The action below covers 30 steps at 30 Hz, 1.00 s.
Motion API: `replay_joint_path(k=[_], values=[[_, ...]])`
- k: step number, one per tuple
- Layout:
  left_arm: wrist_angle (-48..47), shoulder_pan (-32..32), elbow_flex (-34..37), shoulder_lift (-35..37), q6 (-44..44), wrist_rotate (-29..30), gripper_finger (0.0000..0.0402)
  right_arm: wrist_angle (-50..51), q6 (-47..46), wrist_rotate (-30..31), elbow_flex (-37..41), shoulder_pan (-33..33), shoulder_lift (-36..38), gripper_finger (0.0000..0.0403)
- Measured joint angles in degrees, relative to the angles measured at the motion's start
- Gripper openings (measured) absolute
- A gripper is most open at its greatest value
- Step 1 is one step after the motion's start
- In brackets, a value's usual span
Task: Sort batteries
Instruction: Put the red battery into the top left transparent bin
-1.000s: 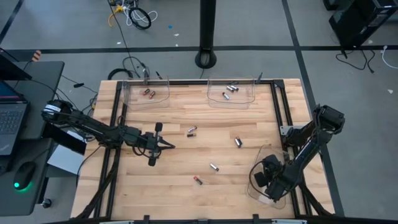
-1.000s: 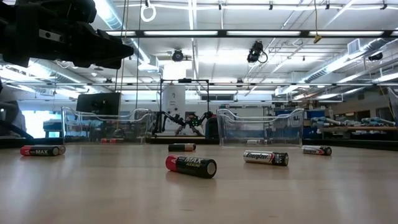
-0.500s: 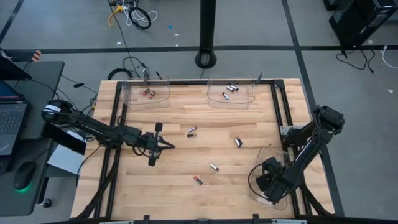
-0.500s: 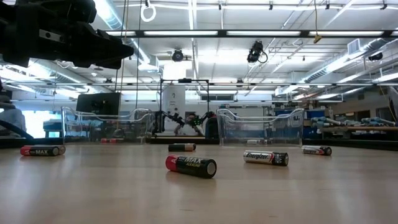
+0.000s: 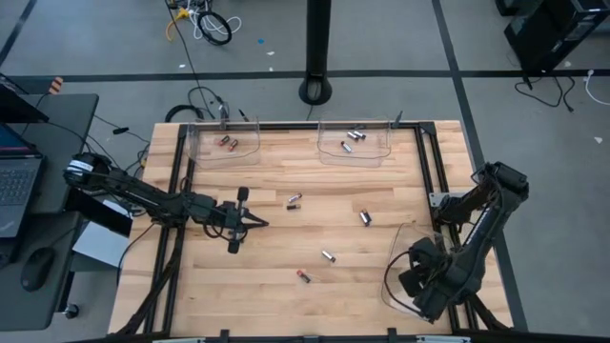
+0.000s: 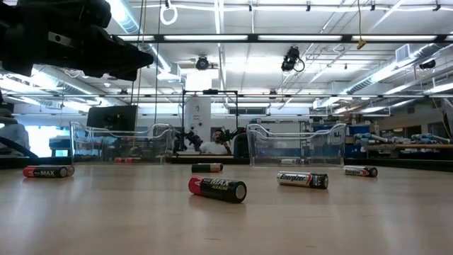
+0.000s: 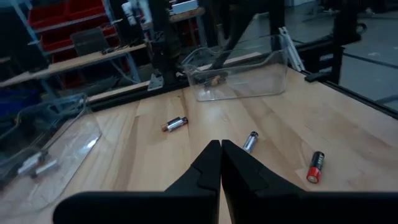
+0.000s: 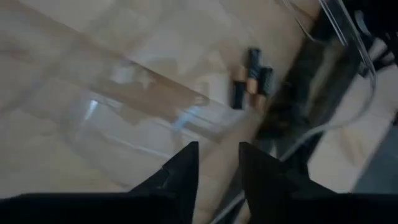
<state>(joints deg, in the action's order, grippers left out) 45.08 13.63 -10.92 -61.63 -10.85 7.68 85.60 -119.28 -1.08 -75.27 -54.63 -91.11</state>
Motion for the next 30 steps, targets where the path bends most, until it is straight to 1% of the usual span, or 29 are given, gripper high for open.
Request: replay_joint_path(k=[3, 7, 8, 10, 12, 14, 17, 19, 21, 24, 27, 30], values=[[-0.4, 0.0, 0.0, 0.0, 2.4, 0.9, 0.0019, 0.0, 1.2, 3.9, -1.5, 0.2, 0.0, 0.0083], [-1.6, -0.5, 0.0, 0.0, 5.9, 1.5, 0.0019, 0.4, 3.1, 4.7, -1.7, 1.0, 0.0, 0.0017], [-2.6, -0.7, -0.2, 0.0, 7.0, 1.9, 0.0019, 0.6, 4.4, 5.0, -1.7, 1.3, -0.1, 0.0011], [-5.4, -1.4, -0.9, 0.0, 9.6, 3.2, 0.0019, 0.3, 6.5, 5.7, -1.7, 1.9, -0.2, 0.0013], [-8.0, -2.3, -1.8, 0.0, 12.2, 3.3, 0.0019, 0.2, 8.2, 5.9, -2.1, 2.6, -0.2, 0.0020], [-10.5, -3.2, -2.6, 0.0, 14.3, 3.3, 0.0019, 0.3, 10.2, 7.2, -3.2, 2.9, -0.2, 0.0018], [-12.8, -4.1, -3.4, 0.0, 15.6, 3.2, 0.0019, 0.3, 14.4, 12.9, -5.2, 3.5, -0.2, 0.0008], [-13.9, -4.4, -3.7, 0.0, 15.6, 2.8, 0.0019, -0.3, 17.4, 17.9, -6.2, 4.2, -0.2, 0.0010], [-15.0, -4.4, -3.7, 0.0, 15.3, 1.0, 0.0019, -1.7, 20.6, 21.7, -6.4, 5.3, -0.2, 0.0012], [-17.0, -4.4, -3.9, 0.0, 15.5, -3.9, 0.0019, -4.0, 25.5, 25.2, -5.9, 7.7, -0.2, 0.0009], [-23.9, -4.0, -6.5, 0.0, 15.6, -7.2, 0.0019, -8.2, 32.0, 29.1, -5.0, 10.5, -0.5, 0.0007], [-34.8, -3.2, -10.4, 0.0, 15.6, -7.4, 0.0019, -13.9, 38.9, 33.6, -3.8, 12.8, -0.6, 0.0008]])
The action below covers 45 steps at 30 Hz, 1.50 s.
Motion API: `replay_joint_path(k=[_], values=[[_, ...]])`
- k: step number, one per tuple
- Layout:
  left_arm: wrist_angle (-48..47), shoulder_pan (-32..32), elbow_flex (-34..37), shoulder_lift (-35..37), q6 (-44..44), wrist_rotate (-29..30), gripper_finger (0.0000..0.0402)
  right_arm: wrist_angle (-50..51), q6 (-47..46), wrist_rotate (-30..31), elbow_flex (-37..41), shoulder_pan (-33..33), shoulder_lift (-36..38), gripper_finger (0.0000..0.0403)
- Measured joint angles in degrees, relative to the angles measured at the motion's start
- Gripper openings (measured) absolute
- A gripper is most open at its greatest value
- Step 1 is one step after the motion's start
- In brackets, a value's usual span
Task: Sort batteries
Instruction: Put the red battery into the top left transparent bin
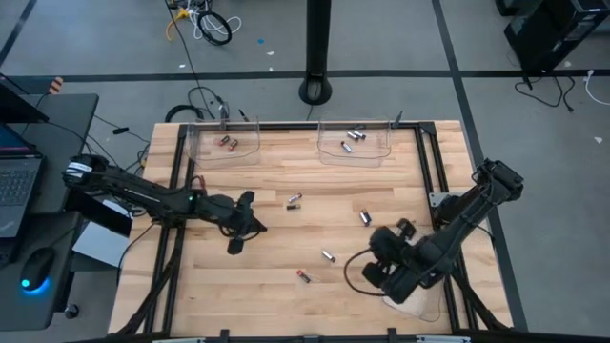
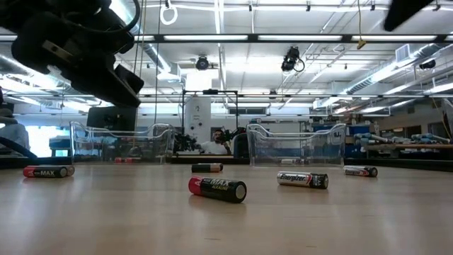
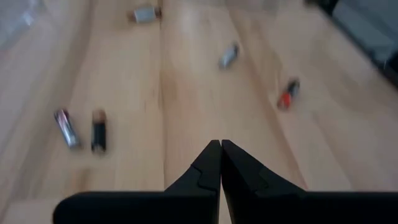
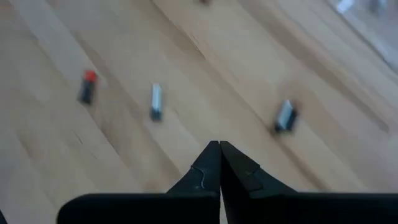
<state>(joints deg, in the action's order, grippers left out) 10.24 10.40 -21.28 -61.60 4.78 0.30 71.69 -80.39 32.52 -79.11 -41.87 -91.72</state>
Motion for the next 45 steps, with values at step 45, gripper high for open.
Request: replay_joint_path(k=[45], values=[[-41.2, 14.9, -7.5, -5.8, 23.9, 6.7, 0.0161, -58.8, 40.3, 1.9, 23.3, 14.1, -0.1, 0.0009]])
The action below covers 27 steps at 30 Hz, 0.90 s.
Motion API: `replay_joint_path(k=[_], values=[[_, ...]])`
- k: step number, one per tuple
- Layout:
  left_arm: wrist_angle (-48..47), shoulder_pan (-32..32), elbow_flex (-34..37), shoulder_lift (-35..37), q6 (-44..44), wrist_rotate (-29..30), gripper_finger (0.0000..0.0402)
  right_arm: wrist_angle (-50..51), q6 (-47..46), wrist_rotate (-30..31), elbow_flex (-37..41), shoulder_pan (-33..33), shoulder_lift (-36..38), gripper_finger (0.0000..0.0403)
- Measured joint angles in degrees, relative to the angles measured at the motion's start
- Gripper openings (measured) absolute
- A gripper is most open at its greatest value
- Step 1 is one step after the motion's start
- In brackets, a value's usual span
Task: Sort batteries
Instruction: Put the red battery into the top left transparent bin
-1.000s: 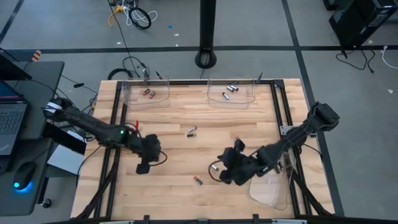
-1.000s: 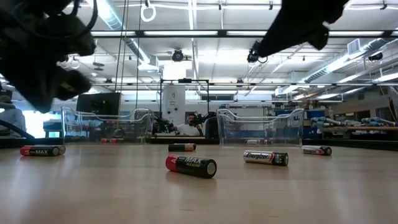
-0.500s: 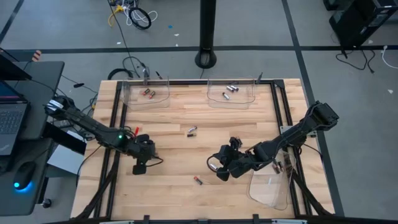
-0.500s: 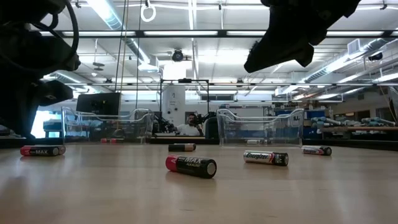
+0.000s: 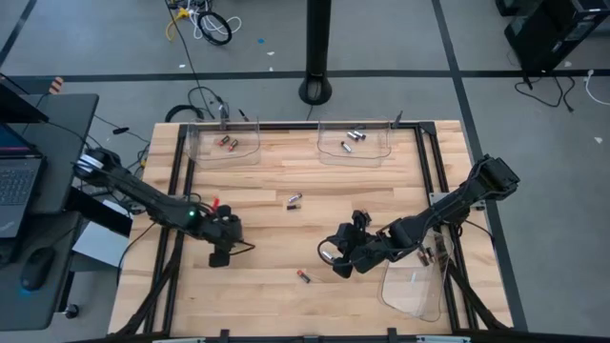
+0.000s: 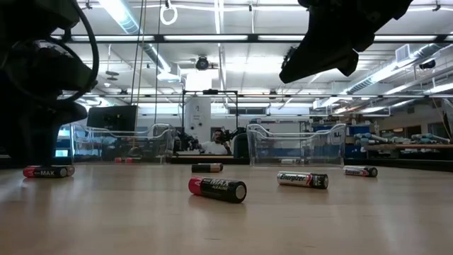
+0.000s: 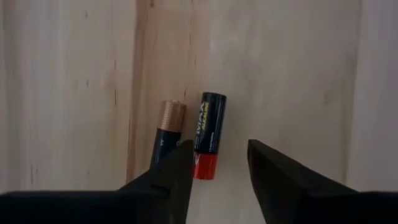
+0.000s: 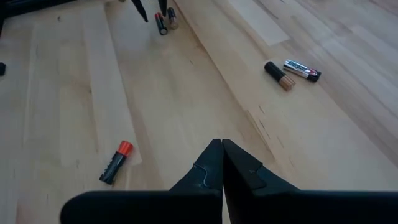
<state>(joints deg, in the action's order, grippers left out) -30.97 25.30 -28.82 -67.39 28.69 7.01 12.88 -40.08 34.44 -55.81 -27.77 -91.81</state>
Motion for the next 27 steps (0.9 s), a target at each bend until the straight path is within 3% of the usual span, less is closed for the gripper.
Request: replay_joint_path(k=[11, 15, 21, 27], values=[[1.3, 0.0, -0.1, -5.7, -0.1, 0.4, 0.0160, 0.0, 0.2, 0.0, 0.0, 0.0, 0.0, 0.0009], [1.7, 0.1, -0.1, -6.0, -1.3, 0.2, 0.0129, 0.0, 0.2, 0.0, 0.0, 0.0, 0.0, 0.0010], [3.0, 1.4, -0.1, -6.0, -3.4, -1.5, 0.0053, 0.0, 0.2, 0.0, 0.0, 0.0, 0.0, 0.0010], [4.1, 2.7, -2.6, -6.3, -4.5, -4.0, 0.0047, 0.0, 1.0, 0.0, 0.0, 0.0, 0.0, 0.0010]])
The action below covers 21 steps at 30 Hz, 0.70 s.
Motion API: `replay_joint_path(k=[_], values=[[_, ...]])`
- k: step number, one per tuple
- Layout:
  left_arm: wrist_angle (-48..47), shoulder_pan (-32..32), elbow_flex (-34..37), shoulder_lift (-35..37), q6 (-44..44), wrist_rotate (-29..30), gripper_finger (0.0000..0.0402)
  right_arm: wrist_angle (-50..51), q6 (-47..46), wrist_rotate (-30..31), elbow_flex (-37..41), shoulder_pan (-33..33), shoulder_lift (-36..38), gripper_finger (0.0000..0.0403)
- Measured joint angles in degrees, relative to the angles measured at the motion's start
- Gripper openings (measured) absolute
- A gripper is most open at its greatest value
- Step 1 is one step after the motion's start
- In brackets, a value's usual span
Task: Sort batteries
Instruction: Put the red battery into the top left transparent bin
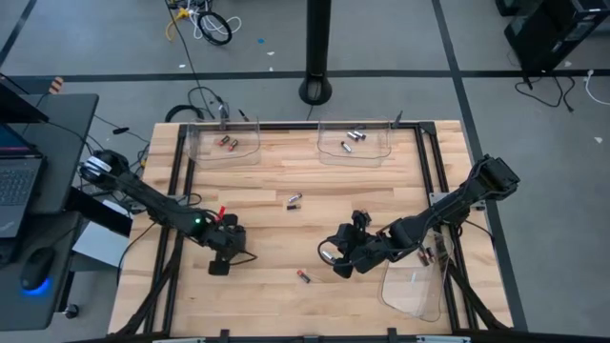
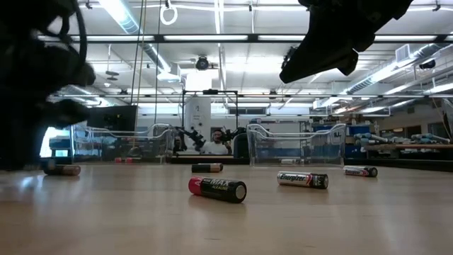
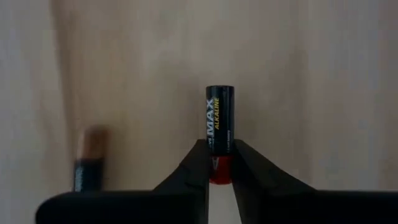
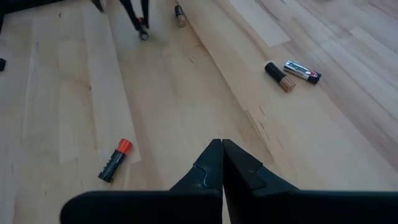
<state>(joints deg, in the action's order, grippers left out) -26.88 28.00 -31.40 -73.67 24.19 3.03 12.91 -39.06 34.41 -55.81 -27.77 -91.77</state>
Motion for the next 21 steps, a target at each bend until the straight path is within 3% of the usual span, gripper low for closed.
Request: replay_joint_path(k=[4, 10, 16, 21], values=[[-2.9, -0.1, -6.1, 0.0, -3.1, 1.0, 0.0047, 0.0, 0.3, 0.0, 0.0, 0.0, 0.0, 0.0010], [-15.1, -4.4, -18.3, 0.8, -9.7, 9.9, 0.0047, 0.0, 0.3, 0.0, 0.0, -0.2, 0.0, 0.0010], [-24.5, -16.8, -26.0, 2.5, -12.6, 13.3, 0.0047, 0.1, 0.5, 0.0, 0.0, -1.4, 0.0, 0.0010], [-28.7, -32.3, -29.4, 3.0, -19.4, 13.5, 0.0047, 0.1, 0.5, 0.0, 0.0, -1.9, 0.0, 0.0010]])
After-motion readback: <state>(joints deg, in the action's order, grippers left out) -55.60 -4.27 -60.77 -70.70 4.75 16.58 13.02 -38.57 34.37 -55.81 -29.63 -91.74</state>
